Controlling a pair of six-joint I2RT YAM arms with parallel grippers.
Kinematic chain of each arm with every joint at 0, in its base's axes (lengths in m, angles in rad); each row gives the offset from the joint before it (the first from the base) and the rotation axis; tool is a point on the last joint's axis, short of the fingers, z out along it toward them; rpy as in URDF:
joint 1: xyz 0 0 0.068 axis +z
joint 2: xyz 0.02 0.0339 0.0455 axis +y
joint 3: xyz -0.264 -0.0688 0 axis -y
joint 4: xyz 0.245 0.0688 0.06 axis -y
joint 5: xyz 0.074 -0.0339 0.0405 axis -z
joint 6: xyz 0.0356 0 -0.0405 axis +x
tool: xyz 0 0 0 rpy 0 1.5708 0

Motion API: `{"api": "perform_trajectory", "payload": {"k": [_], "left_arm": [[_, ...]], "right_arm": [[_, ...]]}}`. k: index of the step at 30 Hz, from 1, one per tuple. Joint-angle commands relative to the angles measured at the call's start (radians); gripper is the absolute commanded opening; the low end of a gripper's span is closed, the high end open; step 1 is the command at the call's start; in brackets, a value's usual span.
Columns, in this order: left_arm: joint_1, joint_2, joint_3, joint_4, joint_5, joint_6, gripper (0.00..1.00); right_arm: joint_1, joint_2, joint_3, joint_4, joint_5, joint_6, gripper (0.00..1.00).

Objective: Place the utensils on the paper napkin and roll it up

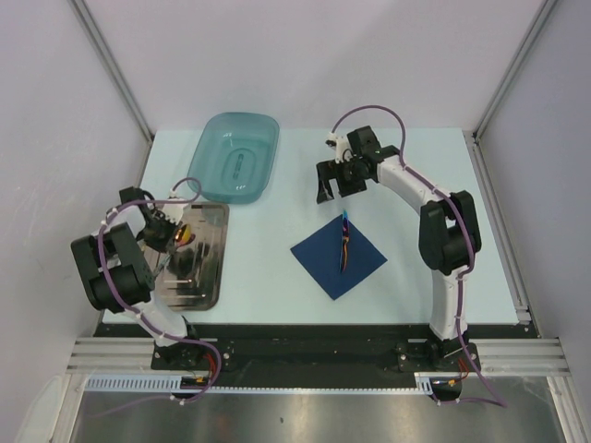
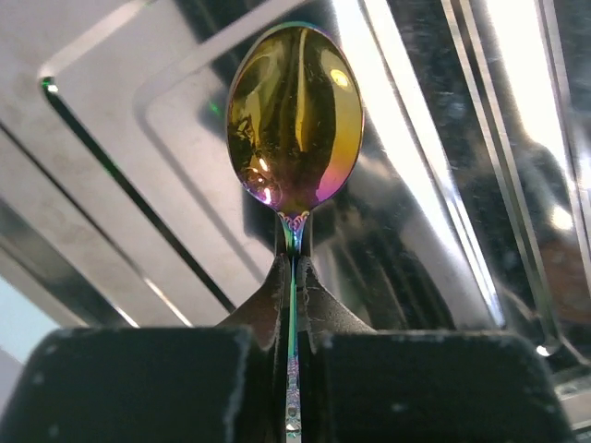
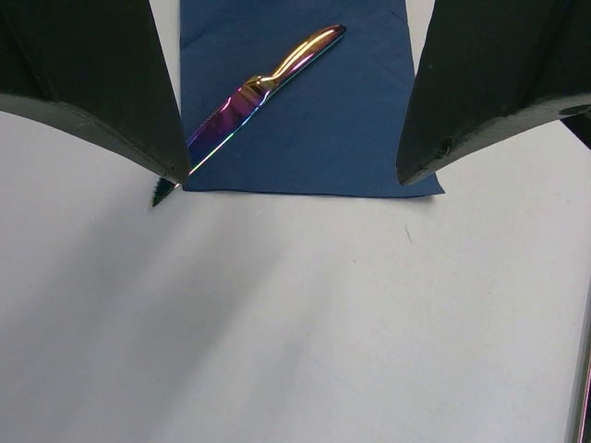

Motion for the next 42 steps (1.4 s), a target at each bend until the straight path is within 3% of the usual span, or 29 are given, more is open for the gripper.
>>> {"api": "perform_trajectory", "payload": {"k": [1,7,11,15,20,22,26,31,36,42], "left_arm": [[-0.005,-0.058,0.06,-0.119,0.09,-0.033,0.0],[-0.086,-0.276,0.086,-0.285,0.198,-0.119,0.0],[-0.275,-0.419,0.084,-0.23,0.177,-0.259,0.0],[-0.524,-0.465,0.158,-0.132,0.008,-0.499,0.0],[-0.786,-0.385,0.27,-0.028,-0.162,-0.825,0.0],[-0.843,-0.358,0.287,0.028,-0.326,-0.974,0.0],[-0.994,-0.22,0.342,0.083,-0.471,-1.164,0.0],[-1.104,-0.017,0.462,0.05,-0.462,-1.333,0.0],[-1.115,0.155,0.528,0.045,-0.328,-1.553,0.0],[-1.146,0.261,0.578,0.149,-0.29,-1.659,0.0]], "right_arm": [[-0.008,-0.077,-0.011,0.005,-0.01,-0.009,1.0],[-0.036,-0.108,-0.027,-0.008,-0.007,-0.019,1.0],[-0.072,-0.131,-0.044,-0.018,0.012,-0.022,1.0],[-0.138,-0.18,-0.05,-0.073,0.052,-0.06,1.0],[-0.236,-0.253,-0.094,-0.103,0.033,-0.089,1.0],[-0.278,-0.281,-0.117,-0.114,0.039,-0.104,1.0],[-0.327,-0.318,-0.16,-0.143,0.049,-0.118,1.0],[-0.356,-0.381,-0.241,-0.147,0.076,-0.132,1.0],[-0.364,-0.459,-0.344,-0.104,0.099,-0.12,1.0],[-0.388,-0.488,-0.426,-0.089,0.113,-0.131,1.0]]}}
